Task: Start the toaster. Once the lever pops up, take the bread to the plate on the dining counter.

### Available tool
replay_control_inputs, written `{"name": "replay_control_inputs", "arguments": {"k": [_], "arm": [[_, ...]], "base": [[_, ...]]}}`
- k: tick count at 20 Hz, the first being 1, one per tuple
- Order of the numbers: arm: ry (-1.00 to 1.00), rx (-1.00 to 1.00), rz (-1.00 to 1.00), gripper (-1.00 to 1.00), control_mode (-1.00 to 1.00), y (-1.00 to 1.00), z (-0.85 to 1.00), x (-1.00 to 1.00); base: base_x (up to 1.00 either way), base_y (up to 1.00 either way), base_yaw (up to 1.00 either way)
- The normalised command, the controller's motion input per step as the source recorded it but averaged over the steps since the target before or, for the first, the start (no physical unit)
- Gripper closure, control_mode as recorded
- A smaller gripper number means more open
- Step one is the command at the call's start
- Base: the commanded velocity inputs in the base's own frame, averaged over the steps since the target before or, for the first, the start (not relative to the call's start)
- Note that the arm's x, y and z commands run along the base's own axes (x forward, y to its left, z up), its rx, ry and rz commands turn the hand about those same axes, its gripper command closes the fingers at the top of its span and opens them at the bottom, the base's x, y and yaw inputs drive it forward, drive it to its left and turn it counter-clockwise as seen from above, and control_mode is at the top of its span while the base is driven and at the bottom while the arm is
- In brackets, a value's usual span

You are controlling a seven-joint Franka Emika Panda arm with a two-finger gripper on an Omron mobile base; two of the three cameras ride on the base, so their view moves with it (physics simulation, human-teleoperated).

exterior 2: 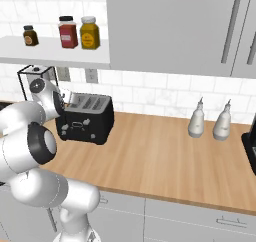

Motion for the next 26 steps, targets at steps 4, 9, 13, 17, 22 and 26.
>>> {"name": "replay_control_inputs", "arguments": {"k": [4,9,13,17,22,26], "arm": [[0.00,0.00,0.00,-1.00,-1.00,0.00,-0.01,0.00],[0.00,0.00,0.00,-1.00,-1.00,0.00,0.00,0.00],[0.00,0.00,0.00,-1.00,-1.00,0.00,0.00,0.00],[0.00,0.00,0.00,-1.00,-1.00,0.00,0.00,0.00],[0.00,0.00,0.00,-1.00,-1.00,0.00,0.00,0.00],[0.00,0.00,0.00,-1.00,-1.00,0.00,0.00,0.00]], "base": [[0.00,0.00,0.00],[0.00,0.00,0.00],[0.00,0.00,0.00],[0.00,0.00,0.00],[0.00,0.00,0.00],[0.00,0.00,0.00]]}}
